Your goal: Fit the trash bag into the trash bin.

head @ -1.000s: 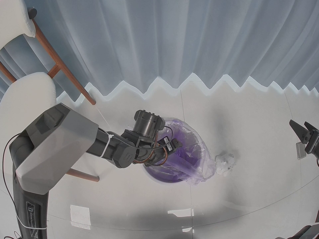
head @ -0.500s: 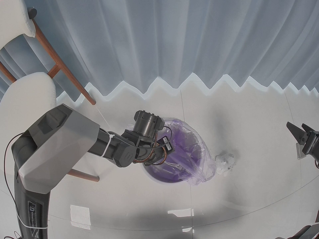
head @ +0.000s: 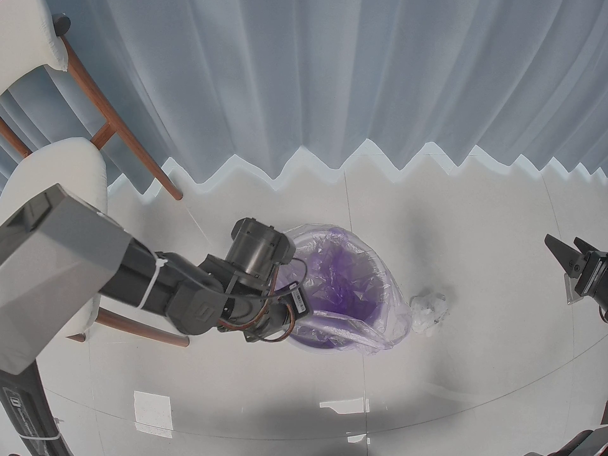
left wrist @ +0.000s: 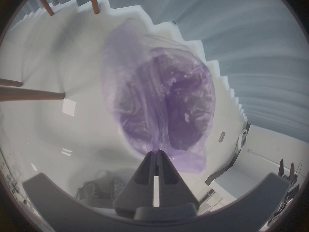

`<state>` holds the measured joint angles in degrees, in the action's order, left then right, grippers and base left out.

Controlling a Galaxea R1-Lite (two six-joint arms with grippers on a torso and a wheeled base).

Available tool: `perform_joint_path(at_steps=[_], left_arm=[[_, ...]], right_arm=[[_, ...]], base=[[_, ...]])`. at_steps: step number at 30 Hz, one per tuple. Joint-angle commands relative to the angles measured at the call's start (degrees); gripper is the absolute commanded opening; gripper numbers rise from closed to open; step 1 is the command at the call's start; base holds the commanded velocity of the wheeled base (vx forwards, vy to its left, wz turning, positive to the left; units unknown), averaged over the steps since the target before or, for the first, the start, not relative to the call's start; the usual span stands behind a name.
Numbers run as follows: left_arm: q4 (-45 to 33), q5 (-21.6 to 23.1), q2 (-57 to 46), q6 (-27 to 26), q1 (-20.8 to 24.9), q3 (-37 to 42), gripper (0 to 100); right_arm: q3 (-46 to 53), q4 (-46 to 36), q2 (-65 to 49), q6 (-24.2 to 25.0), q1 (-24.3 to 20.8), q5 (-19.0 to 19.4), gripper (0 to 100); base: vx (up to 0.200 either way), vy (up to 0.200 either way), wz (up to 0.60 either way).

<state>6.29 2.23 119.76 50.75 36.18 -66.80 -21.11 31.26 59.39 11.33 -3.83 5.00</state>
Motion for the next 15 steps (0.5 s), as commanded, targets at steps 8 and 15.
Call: perform_joint_path(at_steps=[8,15], left_arm=[[0.21,-3.11,-4.36,-0.39,3.54,19.87,0],[11.2,-5.04,-0.05,-0.39,2.75,25.76,0]], right_arm=[[-0.07,0.03,-0.07,-0.16,-0.04,0.01,100],[0.2,0.03,-0.15,-0.08,-0.04,0.01,100]], base=[[0.0,0.0,0.0],[0.0,0.0,0.0]])
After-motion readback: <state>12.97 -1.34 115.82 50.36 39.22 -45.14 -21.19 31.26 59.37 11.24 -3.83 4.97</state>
